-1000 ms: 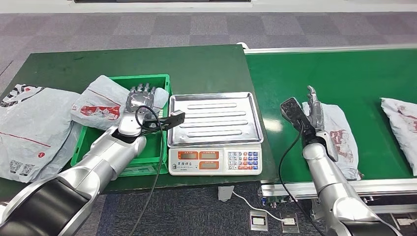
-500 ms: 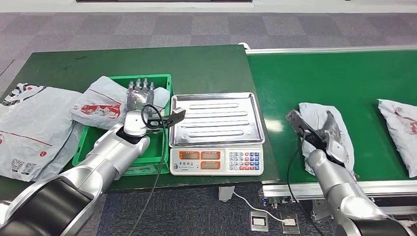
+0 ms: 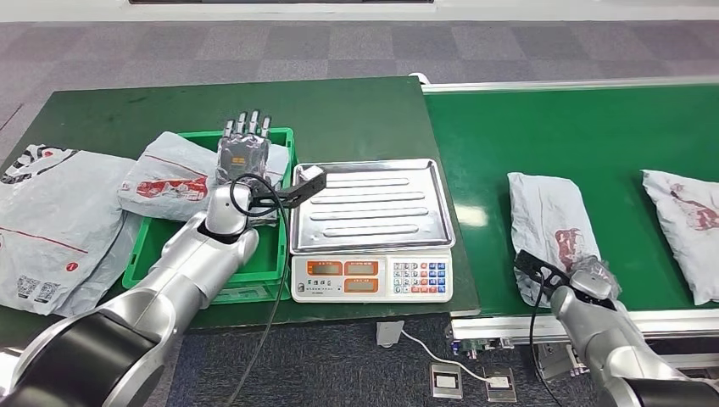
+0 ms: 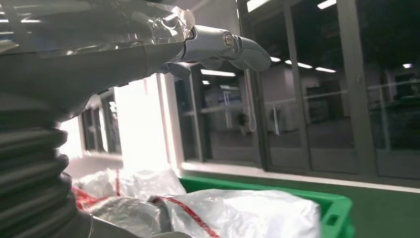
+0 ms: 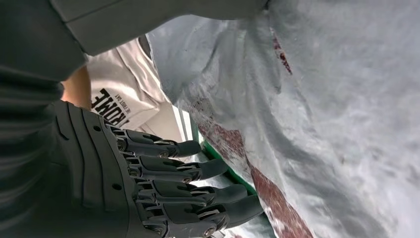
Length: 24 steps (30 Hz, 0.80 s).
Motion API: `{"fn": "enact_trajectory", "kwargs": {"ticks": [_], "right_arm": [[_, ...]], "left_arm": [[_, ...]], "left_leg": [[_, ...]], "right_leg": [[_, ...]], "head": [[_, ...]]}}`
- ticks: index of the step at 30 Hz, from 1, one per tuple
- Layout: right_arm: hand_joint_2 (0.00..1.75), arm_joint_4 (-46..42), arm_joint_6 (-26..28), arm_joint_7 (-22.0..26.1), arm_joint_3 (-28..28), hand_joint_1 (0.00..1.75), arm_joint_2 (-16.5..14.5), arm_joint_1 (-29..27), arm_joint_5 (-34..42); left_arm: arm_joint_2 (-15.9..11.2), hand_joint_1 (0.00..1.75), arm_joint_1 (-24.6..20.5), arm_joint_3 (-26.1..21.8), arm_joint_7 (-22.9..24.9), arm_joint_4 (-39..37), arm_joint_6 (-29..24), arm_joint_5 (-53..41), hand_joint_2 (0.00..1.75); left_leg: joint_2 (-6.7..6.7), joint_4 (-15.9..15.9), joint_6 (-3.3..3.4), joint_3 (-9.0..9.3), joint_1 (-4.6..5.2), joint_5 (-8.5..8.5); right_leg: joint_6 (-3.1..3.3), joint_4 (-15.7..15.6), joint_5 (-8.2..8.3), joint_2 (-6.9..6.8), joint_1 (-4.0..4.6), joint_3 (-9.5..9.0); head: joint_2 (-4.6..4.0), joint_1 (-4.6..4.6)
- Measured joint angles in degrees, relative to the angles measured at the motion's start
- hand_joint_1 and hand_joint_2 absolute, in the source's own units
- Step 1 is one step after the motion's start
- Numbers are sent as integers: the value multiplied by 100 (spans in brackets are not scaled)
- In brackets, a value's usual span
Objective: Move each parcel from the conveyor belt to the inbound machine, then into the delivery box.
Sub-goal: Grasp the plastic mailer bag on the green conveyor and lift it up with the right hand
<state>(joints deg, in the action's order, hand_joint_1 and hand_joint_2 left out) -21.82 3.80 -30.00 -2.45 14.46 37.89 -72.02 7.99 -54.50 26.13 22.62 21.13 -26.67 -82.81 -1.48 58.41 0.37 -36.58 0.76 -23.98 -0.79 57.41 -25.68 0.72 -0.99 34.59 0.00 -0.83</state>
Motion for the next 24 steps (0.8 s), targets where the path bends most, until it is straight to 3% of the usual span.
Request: {"fn": "enact_trajectory", "kwargs": {"ticks": [6, 18, 22, 24], "right_arm": [[175, 70, -128, 38, 0, 0, 16, 2, -61], [175, 116, -135, 41, 0, 0, 16, 8, -63], [175, 128, -172, 80, 0, 175, 15, 15, -60], [175, 139, -480, 425, 0, 175, 15, 59, -44]], "left_arm": [[97, 0, 108, -466, -634, 155, -150, 404, 175], [169, 0, 156, -769, -662, 254, -153, 448, 175], [179, 0, 162, -776, -712, 259, -147, 500, 175], [261, 0, 249, -855, -1185, 362, -100, 999, 175]], "left_leg": [[-3, 1, 1, 0, 1, 0], [-3, 1, 1, 0, 2, 0], [-3, 1, 1, 0, 2, 0], [-1, 2, 1, 2, 3, 0]], "right_leg": [[-1, -1, 0, -2, -2, -3], [-1, -1, 0, -2, -2, -3], [-1, -2, 0, -2, -2, -4], [-1, -3, 1, 0, -3, -6]], "head": [[0, 0], [0, 0], [0, 0], [0, 1]]}}
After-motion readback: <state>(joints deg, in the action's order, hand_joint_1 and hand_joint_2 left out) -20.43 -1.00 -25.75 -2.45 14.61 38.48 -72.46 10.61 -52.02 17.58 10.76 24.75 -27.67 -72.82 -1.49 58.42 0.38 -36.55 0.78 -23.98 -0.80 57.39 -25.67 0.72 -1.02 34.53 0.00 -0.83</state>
